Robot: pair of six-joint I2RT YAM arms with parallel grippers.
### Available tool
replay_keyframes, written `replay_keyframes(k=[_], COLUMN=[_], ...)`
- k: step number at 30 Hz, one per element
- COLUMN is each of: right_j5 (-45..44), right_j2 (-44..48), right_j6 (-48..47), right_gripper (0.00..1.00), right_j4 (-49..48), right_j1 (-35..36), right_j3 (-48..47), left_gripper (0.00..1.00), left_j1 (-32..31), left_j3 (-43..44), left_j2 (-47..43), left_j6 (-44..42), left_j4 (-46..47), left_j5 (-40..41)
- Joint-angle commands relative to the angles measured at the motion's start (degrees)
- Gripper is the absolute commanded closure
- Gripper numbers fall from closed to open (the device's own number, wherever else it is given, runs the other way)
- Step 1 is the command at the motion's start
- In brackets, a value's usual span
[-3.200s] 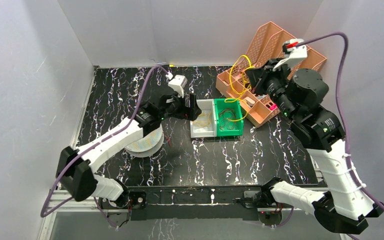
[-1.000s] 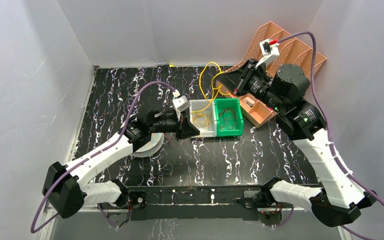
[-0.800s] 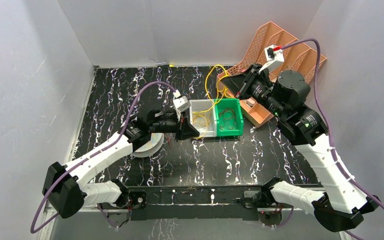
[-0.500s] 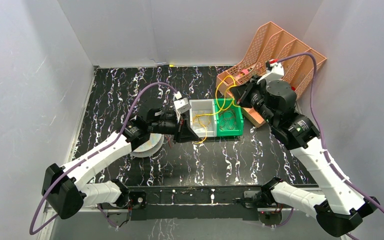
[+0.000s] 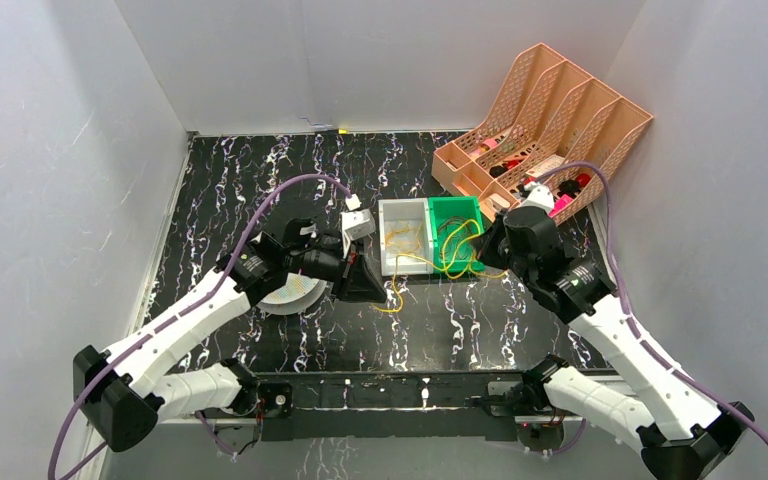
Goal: Wrap the cables
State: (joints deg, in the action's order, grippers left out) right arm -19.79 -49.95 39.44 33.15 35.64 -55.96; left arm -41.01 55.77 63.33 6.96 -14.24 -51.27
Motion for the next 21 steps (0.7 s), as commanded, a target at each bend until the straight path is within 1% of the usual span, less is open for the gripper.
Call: replay_keyframes(k=[1, 4, 5, 7, 10, 11, 12, 13, 16, 21], right_j5=[-0.2, 1.3, 1.4, 0.7, 0.4, 0.4, 0.4, 0.6, 3.0, 8.2], right_j2=[2.6, 3.4, 3.6, 4.1, 5.0, 5.2, 5.4, 5.5, 6.0, 7.5], right_j6=[4.1, 5.3, 5.5, 6.4, 7.0, 7.4, 7.7, 7.9, 6.5, 2.1], right_gripper=[0.95, 0.93, 0.90, 0.79, 0.74, 0.69, 0.61, 0.56, 0.53, 0.51], right_j4=[2.8, 3.8, 4.2, 5.9, 6.8, 7.0, 7.2, 7.4, 6.4, 2.2], right_j1=[-0.1, -0.1, -0.1, -0.1, -0.1, 0.0, 0.0, -0.1, 0.0, -0.1], right_j3=[3.4, 6.2, 7.1, 8.3, 10.3, 10.8, 11.1, 11.3, 11.4, 11.3], left_gripper=[1.00, 1.00, 1.00, 1.00, 1.00, 1.00, 1.00, 1.00, 1.00, 1.00], left_j1=[-0.2, -0.2, -0.2, -0.2, -0.3, -0.3, -0.3, -0.3, -0.3, -0.3], left_j3=[2.4, 3.0, 3.1, 3.7, 4.7, 5.0, 5.2, 5.3, 5.4, 5.2], left_j2=[-3.0, -4.2, -4.7, -5.8, -6.7, -6.9, -7.2, -7.5, -8.1, -8.4], left_j6=[0.0, 0.8, 0.9, 1.4, 1.9, 2.1, 2.2, 2.2, 2.6, 3.4], left_j4=[-3.0, -3.1, -3.2, -3.2, -3.2, -3.2, -3.2, -3.2, -2.9, -2.2], left_j5=[-5.3, -6.4, -6.6, -7.0, -7.4, -7.4, -7.2, -7.0, -5.9, -4.9])
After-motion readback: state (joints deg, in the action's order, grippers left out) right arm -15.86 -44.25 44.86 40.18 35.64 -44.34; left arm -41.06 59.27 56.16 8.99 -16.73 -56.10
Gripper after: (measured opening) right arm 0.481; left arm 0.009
